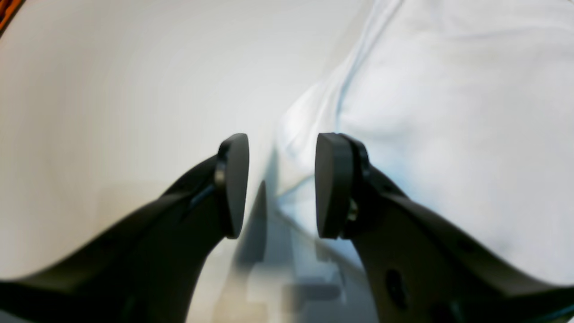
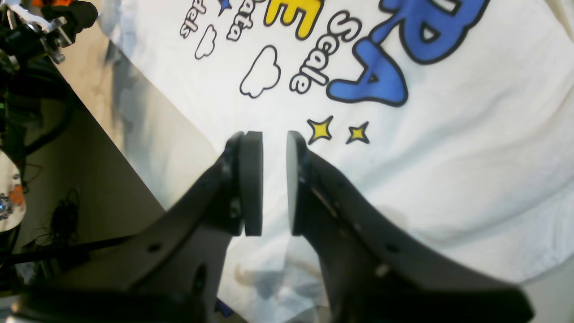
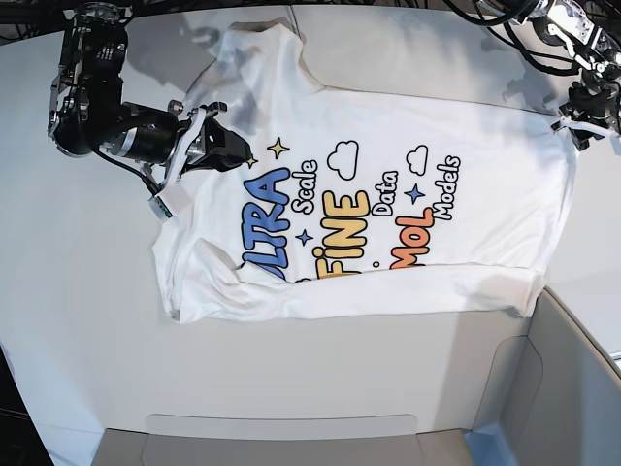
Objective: Layout the t-shirt on the table in an organized manner, then fold the t-shirt properly
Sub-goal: 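Release the shirt and move the right gripper onto the sleeve by the collar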
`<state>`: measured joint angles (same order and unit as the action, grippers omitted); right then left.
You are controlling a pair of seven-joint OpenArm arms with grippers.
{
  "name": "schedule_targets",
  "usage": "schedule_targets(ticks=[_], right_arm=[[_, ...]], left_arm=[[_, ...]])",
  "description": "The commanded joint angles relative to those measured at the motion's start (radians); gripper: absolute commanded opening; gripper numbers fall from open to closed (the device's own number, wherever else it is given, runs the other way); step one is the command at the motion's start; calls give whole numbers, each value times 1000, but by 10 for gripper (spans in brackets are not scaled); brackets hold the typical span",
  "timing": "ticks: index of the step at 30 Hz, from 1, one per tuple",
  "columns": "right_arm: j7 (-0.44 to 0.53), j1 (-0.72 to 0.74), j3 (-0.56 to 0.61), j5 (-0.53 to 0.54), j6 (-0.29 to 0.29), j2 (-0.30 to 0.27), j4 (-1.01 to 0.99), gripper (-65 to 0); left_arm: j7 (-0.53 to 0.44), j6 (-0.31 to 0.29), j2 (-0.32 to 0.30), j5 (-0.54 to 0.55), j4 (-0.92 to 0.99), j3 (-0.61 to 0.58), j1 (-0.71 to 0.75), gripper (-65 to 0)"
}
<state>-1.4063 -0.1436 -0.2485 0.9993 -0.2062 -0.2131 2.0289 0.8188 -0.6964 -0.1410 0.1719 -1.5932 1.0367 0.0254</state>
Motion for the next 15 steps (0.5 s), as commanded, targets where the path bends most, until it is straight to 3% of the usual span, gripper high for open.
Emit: schedule_targets(ticks=[1,7,15], right_arm=[[10,23,-5,3,-2,4,14,-549],[10,45,-5,-18,-2,28,14,-549],[40,69,-7,-18,0,28,14,-549]], left_arm=[[-55,-2,-21,18,-19,1,-17,-396],[-141,-2,-19,18,-19,-2,-34,-396],[-152,-2,-19,18,-19,-6,-92,-396]])
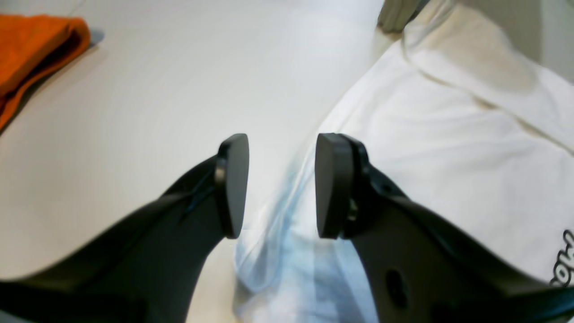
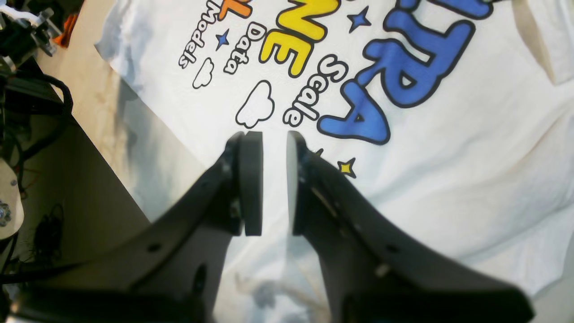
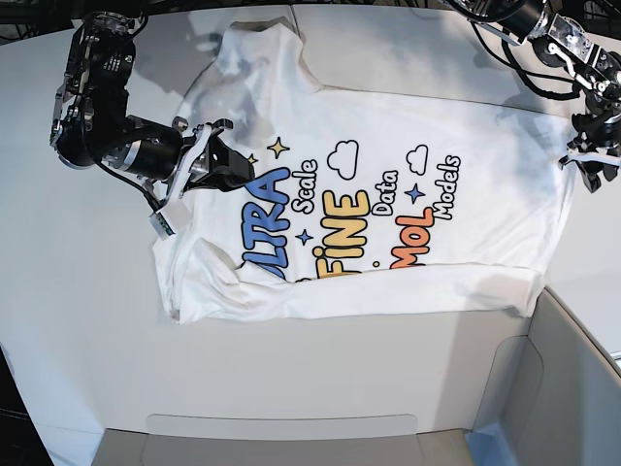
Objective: Layout the t-shirt on the table in an organized manner, then fold the t-shirt properly
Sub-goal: 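Release the shirt and move the right gripper onto the sleeve by the collar, then lower the left gripper onto the shirt's side edge beside the print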
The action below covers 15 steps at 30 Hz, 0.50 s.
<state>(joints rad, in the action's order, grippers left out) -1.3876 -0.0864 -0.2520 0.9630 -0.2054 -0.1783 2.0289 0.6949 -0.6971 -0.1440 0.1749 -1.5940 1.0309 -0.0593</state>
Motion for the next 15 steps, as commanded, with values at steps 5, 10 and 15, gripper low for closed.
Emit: schedule_targets(ticks=[5,10,15], right_arm=[[101,4,-4,17,2,-7,14,-549],[150,-16,-4,17,7,-8,14,-549],[159,-22,-39,17,7,-7,14,-549]], left_arm=[[-25,-1,-21,15,-18,-96,-17,-396],[-19,-1,-21,15,-18,-168,-15,-396],[-19,-1,-21,13,-18,-215,-15,-396]])
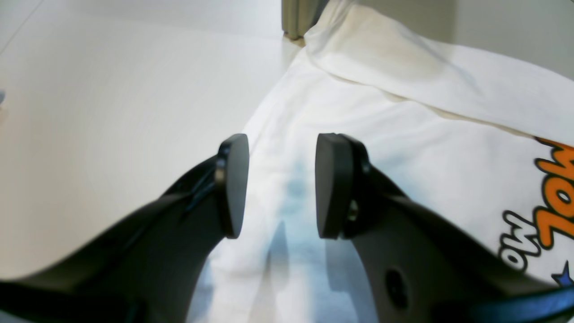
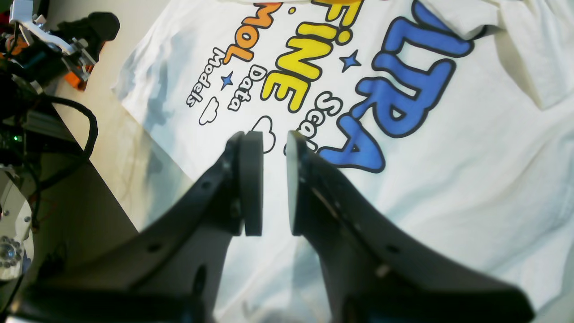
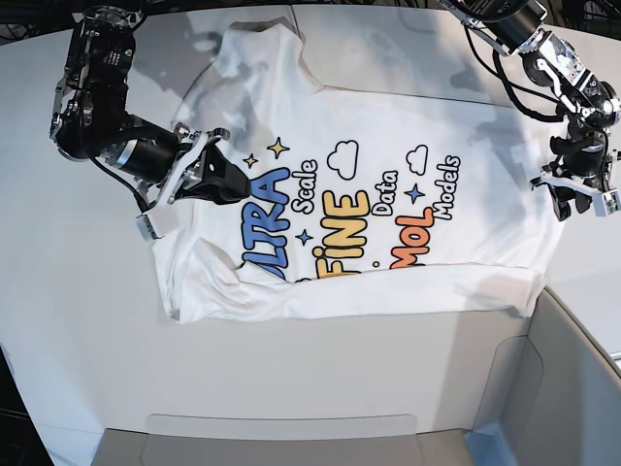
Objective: Layout the t-shirt on the table in an organized manner, then fold the t-shirt properly
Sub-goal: 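Lower the left gripper onto the shirt's side edge beside the print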
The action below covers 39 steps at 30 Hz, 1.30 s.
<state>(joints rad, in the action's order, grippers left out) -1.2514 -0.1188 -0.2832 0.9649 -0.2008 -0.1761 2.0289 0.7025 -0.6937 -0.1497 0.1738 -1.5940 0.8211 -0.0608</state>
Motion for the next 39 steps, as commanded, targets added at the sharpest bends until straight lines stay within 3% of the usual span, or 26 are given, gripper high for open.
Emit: schedule_targets(ticks=[1,8,16,27,39], right_arm=[[23,11,-17,15,2,-9,14,-549],[23,18,-63,13,2,-18,14,-549],[23,38,-58,13,2,-93,-6,-549],[23,47,-58,13,1,-93,-7,-549],[23,40,-55,-64,-2,-93,-4,-549]], left_arm=[[-27,-4,-15,14,-18,-12,-14,-396],[-25,-4,-9,14,-18,-13,-18,-397],[-25,-4,6,14,-18,-59,-15,-397],[-25,-4,25,14,-19,-65,-12,-397],[-25,-4,25,14,-19,-67,-17,-397]])
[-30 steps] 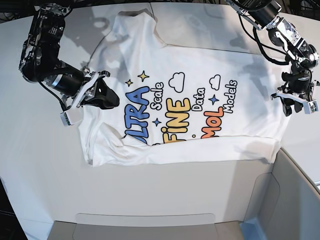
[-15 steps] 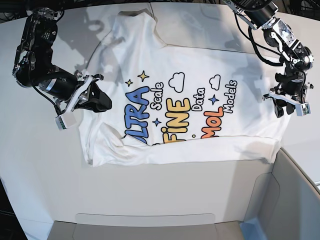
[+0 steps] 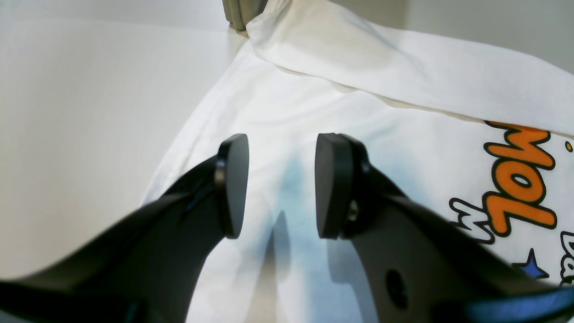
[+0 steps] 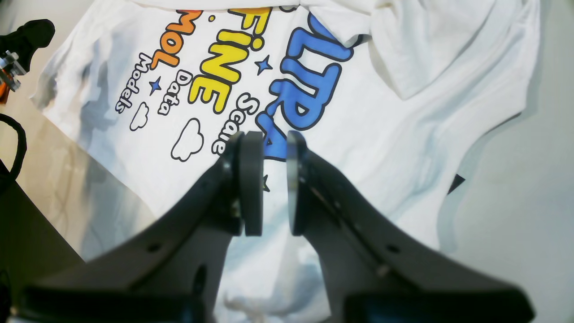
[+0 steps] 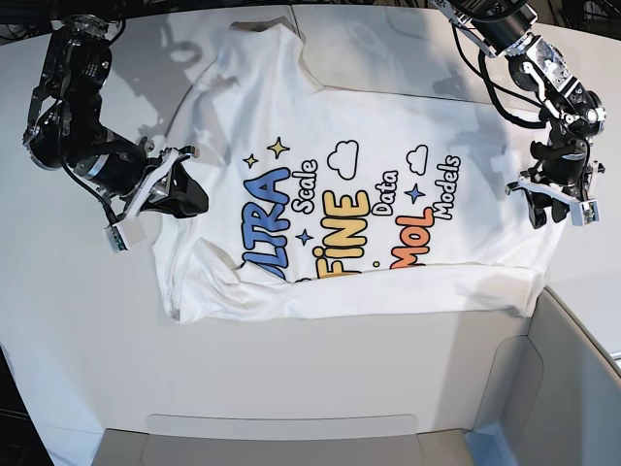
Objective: Layout the t-shirt on the table in an organized manner, then fold the t-shirt properly
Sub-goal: 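Lower the left gripper onto the shirt's side edge beside the print, then press the right gripper on the sleeve and slide it toward the hem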
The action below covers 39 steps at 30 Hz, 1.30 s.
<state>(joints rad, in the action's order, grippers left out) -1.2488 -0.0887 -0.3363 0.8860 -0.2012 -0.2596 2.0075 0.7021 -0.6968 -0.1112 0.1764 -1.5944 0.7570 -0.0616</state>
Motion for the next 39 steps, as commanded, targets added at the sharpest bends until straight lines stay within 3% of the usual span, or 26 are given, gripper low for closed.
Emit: schedule_targets(ticks=[1,7,39], right_arm=[[21,8,-4,15,-2,-10,17,-549],[21,8,-8,15,-2,-10,17,-549],[21,17,-8,15,-2,-10,17,-549]], left_arm=[[-25,-1,-14,12,-19,-11,-17,-397],[-25,-1,-17,12,-19,-95,-13,-397],[-25,-1,-15,12,-19,-96,-19,-397]])
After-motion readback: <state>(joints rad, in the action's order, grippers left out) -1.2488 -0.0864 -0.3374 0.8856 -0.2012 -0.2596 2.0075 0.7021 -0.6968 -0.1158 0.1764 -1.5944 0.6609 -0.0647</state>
